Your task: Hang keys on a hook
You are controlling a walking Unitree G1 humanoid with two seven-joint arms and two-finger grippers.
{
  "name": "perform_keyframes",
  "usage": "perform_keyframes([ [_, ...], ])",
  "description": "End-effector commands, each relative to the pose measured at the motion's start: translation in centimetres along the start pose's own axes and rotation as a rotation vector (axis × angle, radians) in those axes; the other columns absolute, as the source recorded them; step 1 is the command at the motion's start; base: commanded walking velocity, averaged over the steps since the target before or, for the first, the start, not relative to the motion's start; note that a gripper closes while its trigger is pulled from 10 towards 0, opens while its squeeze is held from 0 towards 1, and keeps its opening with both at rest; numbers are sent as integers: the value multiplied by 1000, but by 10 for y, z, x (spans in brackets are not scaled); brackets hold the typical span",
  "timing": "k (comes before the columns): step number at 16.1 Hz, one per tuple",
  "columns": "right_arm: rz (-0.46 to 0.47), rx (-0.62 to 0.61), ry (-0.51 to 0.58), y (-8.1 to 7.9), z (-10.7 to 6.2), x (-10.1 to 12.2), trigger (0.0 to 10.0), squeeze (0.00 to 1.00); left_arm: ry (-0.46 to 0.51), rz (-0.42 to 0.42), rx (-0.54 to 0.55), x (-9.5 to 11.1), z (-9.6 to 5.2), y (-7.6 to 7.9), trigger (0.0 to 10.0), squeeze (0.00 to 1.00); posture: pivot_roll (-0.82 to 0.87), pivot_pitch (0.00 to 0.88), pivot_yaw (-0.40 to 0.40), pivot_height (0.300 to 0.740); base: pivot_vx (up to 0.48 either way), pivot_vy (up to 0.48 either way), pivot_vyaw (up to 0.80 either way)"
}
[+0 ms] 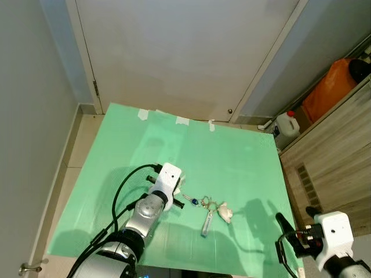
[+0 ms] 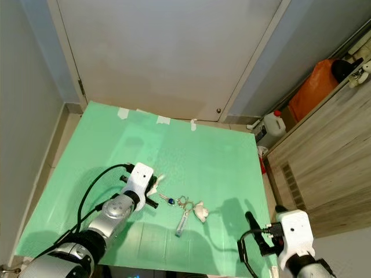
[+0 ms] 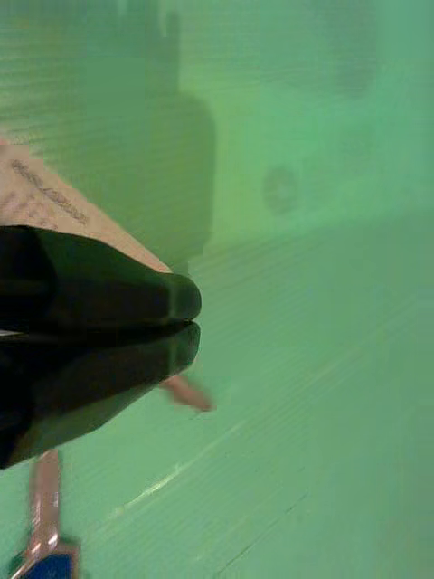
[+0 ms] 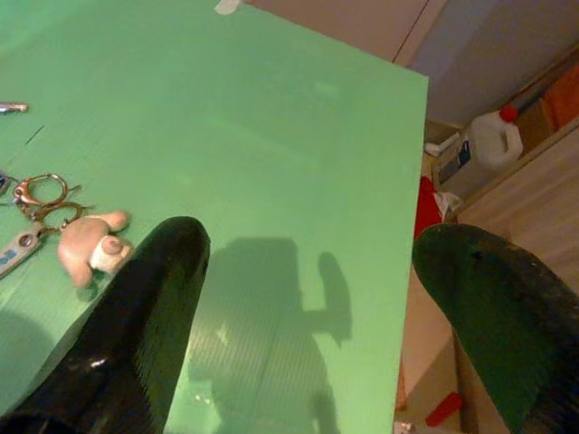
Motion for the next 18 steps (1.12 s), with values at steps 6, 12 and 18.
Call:
perform_keyframes([
  [6,22,-2,16,-5,27,-8,10000,0,175,73,-26,54,8,-6,0,176,-211,107,-118,740,0,0,0],
  [12,43,-20,68,-10,66,-8,10000,0,361,145,-71,121,8,-1,0,176,-171,25,-65,740,0,0,0],
  [18,45,-16,289,-17,118,76,10000,0,438,16,74,129,-18,-47,0,227,-44,0,-50,740,0,0,0],
])
Point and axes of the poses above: a point about 5 cm out from each wrist's last joint towards the gripper, its own z axis pointing out of the wrist towards the gripper, its own x axis along the axis of the wrist's last joint, y = z × x, the point moved 1 cm from there along z, pointing out of the wrist towards the gripper, and after that the axes turned 13 degrees about -z, right-handed, at the moved point
